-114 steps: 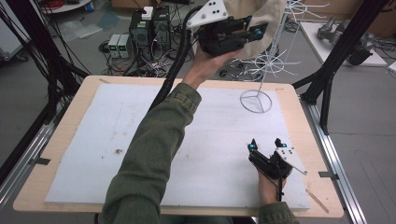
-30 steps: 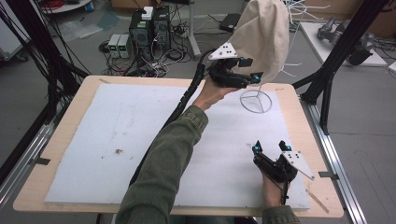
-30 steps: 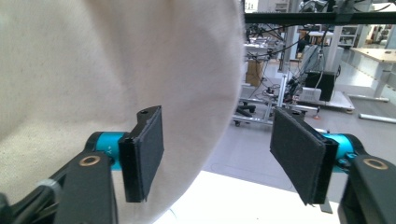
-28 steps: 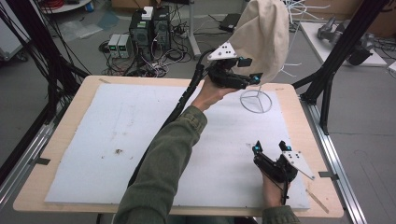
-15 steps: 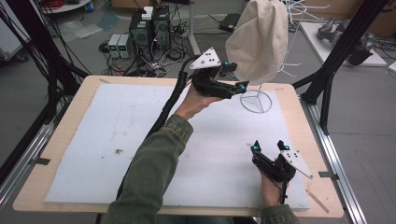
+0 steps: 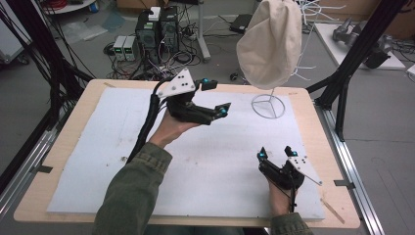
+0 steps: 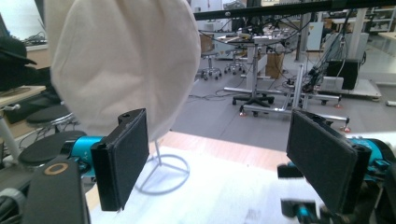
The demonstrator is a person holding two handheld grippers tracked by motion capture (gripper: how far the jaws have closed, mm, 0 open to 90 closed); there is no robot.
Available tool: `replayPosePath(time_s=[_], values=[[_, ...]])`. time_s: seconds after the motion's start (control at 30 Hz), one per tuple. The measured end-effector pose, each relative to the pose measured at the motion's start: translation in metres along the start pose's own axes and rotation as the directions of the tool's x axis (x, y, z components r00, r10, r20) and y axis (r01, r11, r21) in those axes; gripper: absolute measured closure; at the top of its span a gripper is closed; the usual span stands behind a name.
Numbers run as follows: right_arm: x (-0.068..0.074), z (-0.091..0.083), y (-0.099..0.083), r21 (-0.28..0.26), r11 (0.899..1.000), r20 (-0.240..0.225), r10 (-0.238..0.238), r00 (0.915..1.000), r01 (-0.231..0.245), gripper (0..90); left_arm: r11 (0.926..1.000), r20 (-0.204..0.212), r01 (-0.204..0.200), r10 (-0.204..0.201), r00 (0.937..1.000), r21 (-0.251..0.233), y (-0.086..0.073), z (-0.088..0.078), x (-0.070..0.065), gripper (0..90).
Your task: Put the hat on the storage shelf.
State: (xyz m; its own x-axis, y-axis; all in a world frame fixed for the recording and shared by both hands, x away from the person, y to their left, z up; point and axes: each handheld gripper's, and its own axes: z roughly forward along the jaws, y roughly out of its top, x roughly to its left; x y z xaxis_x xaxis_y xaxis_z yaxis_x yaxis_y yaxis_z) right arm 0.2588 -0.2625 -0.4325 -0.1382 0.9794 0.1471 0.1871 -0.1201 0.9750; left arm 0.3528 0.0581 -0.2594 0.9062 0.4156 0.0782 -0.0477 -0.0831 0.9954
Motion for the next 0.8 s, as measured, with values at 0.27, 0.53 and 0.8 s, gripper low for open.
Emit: replayPosePath(time_s=[0.27, 0.53, 0.8], values=[[0.002, 0.000, -0.001, 0.007, 1.000, -0.003, -0.002, 1.0000, 0.002, 10.9, 0.9996, -0.038, 0.029, -0.029, 0.9989, -0.008, -0.019, -0.038, 0.000, 21.2], [0.003, 0.000, -0.001, 0.002, 1.000, -0.017, 0.001, 0.9999, -0.001, 10.9, 0.9988, -0.099, 0.049, -0.048, 0.9939, 0.002, -0.039, -0.070, 0.001, 21.2], [0.003, 0.001, -0.001, 0.007, 1.000, -0.016, 0.008, 0.9998, -0.008, 10.9, 0.9944, -0.149, 0.105, -0.101, 0.9836, 0.016, -0.067, -0.103, 0.004, 21.7]])
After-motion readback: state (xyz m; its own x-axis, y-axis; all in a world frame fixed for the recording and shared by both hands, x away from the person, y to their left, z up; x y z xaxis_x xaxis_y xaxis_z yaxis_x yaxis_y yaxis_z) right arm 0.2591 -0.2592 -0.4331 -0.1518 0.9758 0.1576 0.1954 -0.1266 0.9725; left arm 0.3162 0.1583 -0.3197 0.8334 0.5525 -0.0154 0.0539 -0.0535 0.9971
